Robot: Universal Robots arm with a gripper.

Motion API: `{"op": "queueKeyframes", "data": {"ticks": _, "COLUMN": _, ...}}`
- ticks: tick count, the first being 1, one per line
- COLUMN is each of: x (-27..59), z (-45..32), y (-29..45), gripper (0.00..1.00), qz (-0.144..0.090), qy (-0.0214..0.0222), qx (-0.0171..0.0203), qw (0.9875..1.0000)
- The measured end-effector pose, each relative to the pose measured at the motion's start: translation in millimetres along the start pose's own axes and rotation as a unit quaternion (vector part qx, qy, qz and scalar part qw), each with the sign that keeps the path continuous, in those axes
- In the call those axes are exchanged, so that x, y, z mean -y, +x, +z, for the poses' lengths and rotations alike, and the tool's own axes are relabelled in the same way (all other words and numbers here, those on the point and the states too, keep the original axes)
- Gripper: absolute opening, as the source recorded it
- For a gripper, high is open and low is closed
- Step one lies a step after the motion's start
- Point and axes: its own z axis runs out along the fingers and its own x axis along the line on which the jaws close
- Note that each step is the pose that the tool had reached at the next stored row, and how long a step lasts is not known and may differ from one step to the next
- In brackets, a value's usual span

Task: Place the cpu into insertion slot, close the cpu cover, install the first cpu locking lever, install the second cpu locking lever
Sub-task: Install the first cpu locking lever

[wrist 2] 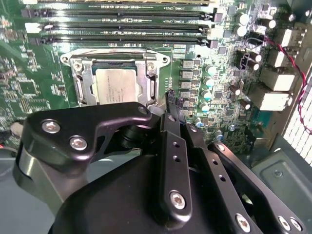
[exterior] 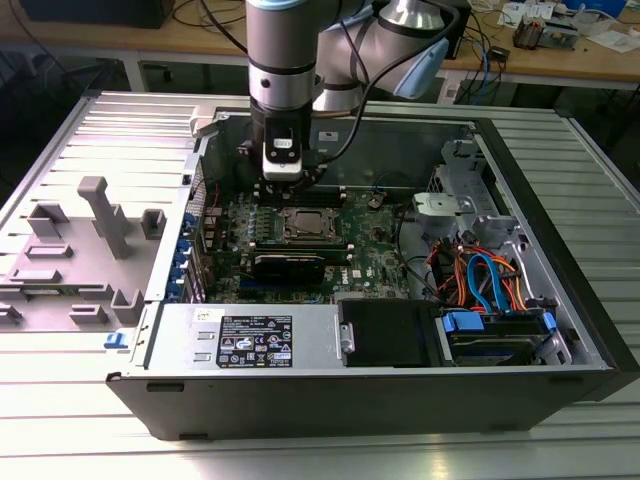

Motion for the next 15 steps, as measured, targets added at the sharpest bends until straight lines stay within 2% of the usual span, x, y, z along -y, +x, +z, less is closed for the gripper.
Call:
{"op": "queueKeyframes", "data": {"ticks": 2, "x": 0.0, "z": 0.0, "y": 0.1, "gripper": 0.11, "qz": -0.016, "qy": 0.0001, "qx": 0.0001, "qw": 0.9999}}
{"op": "queueKeyframes", "data": {"ticks": 9, "x": 0.3, "z": -9.1, "y": 0.7, "gripper": 0.11, "qz": -0.028, "qy": -0.0001, "qx": 0.0003, "qw": 0.9996}}
{"op": "queueKeyframes", "data": {"ticks": 10, "x": 0.4, "z": -9.4, "y": 0.8, "gripper": 0.11, "qz": -0.030, "qy": -0.0042, "qx": -0.0015, "qw": 0.9995}}
{"op": "queueKeyframes", "data": {"ticks": 11, "x": 0.4, "z": -9.4, "y": 0.8, "gripper": 0.11, "qz": -0.032, "qy": -0.0119, "qx": -0.0051, "qw": 0.9994}}
{"op": "queueKeyframes", "data": {"ticks": 12, "x": 0.3, "z": -9.4, "y": 0.8, "gripper": 0.11, "qz": -0.034, "qy": -0.0245, "qx": -0.0108, "qw": 0.9991}}
{"op": "queueKeyframes", "data": {"ticks": 13, "x": 0.4, "z": -9.5, "y": 0.7, "gripper": 0.11, "qz": -0.036, "qy": -0.0328, "qx": -0.0146, "qw": 0.9987}}
{"op": "queueKeyframes", "data": {"ticks": 15, "x": 0.4, "z": -9.5, "y": 0.8, "gripper": 0.11, "qz": -0.046, "qy": -0.0335, "qx": -0.0150, "qw": 0.9983}}
